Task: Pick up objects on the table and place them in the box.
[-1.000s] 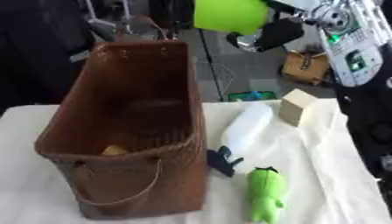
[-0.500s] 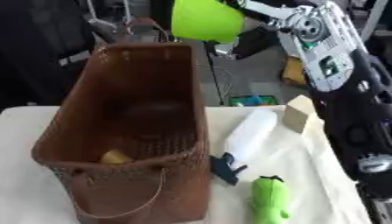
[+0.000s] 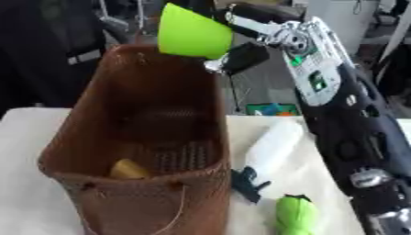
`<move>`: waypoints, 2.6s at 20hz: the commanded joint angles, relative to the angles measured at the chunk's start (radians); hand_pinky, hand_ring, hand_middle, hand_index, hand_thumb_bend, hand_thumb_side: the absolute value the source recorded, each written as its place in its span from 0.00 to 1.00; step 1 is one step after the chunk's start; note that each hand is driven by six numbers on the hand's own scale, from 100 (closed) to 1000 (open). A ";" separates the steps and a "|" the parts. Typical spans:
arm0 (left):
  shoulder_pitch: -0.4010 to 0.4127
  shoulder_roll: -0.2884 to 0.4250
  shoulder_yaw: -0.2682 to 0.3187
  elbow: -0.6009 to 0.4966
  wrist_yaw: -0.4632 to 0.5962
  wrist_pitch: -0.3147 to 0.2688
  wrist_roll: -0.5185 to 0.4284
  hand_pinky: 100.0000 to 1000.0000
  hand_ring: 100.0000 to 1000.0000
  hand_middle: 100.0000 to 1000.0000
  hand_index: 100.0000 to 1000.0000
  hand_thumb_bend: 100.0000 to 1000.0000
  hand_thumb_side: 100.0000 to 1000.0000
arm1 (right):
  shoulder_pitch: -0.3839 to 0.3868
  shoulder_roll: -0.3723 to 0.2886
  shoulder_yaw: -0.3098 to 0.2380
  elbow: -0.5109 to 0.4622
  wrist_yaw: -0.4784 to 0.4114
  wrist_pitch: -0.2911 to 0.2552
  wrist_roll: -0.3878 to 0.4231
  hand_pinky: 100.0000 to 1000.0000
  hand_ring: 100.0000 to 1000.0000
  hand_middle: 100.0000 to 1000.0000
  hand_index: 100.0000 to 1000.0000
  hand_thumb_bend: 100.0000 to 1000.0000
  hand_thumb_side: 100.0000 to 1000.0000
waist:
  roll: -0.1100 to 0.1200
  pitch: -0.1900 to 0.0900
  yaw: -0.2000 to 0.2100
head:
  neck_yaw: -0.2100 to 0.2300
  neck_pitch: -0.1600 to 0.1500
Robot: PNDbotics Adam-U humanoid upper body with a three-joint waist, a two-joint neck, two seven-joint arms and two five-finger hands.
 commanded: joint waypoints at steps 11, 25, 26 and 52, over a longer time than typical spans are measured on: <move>-0.018 0.007 0.002 -0.014 0.005 -0.011 0.008 0.72 0.68 0.77 0.69 0.00 0.80 | -0.019 0.018 0.027 0.008 -0.164 -0.106 0.114 0.94 0.89 0.85 0.84 0.04 1.00 | 0.002 -0.002 0.015 | -0.031 -0.032; -0.011 0.003 0.008 -0.014 -0.001 -0.006 0.017 0.72 0.68 0.77 0.69 0.00 0.81 | -0.019 0.000 0.004 -0.027 -0.335 -0.159 0.331 0.99 0.97 1.00 1.00 0.19 1.00 | 0.002 0.002 0.010 | -0.026 -0.027; -0.012 0.003 0.008 -0.014 -0.001 -0.006 0.018 0.72 0.68 0.77 0.69 0.00 0.81 | -0.019 0.000 0.003 -0.029 -0.343 -0.159 0.336 0.99 0.97 1.00 1.00 0.19 1.00 | 0.002 0.003 0.011 | -0.026 -0.028; 0.006 0.008 0.019 -0.014 -0.015 0.001 0.033 0.73 0.68 0.76 0.69 0.00 0.80 | -0.006 -0.031 -0.003 -0.048 -0.332 -0.297 0.305 0.98 0.97 1.00 1.00 0.08 0.90 | 0.004 -0.009 -0.007 | -0.025 -0.022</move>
